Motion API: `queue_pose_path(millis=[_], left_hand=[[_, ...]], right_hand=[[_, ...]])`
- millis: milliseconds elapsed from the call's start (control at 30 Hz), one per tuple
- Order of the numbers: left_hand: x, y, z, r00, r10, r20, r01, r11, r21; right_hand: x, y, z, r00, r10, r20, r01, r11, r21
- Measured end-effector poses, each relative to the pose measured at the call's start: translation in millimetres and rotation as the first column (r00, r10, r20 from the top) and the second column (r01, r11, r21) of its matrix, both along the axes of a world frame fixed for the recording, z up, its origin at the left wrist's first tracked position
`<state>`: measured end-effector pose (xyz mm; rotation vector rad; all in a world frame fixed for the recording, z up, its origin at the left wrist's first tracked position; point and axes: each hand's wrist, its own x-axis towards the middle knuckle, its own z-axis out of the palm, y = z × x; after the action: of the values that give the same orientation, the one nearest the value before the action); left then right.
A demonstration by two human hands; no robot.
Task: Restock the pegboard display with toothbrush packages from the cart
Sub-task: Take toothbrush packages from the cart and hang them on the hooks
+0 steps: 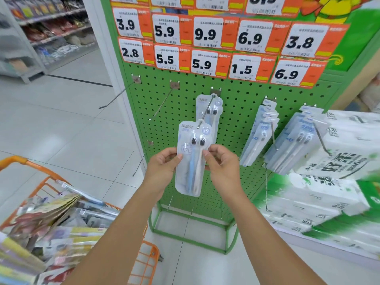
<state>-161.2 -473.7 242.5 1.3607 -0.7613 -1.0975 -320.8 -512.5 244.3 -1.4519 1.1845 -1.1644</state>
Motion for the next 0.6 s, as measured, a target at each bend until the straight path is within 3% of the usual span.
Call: queue_pose_path(millis=[67,133,433,600], left_hand=[[-1.0,-7.3,6.1,0.985,0.085,0.152,-0.089,0.996,0.024],[2.3,-11.2,8.8,0.972,0.103,0.213,-0.113,0.993,0.039],[26.5,30.3,-8.9,0.986,0.045,0.16,-0.066,0.989,0.129],[42.8,88.7,-41.8,0.988,0.092,0.12,-0.12,0.961,0.249]], right_hand=[[6.4,-16.1,-1.8,0.997,-0.066,-0.033,0.065,0.998,-0.02],[12.2,-36.1,-1.9,0.988,-0.143,-0.055,0.141,0.989,-0.037],[28.0,-95.7,9.5,0.933,-0.352,-0.081,0.358,0.93,0.085],[36.8,-45.7,-15.5,0.913,-0.405,0.043,0.384,0.891,0.241]])
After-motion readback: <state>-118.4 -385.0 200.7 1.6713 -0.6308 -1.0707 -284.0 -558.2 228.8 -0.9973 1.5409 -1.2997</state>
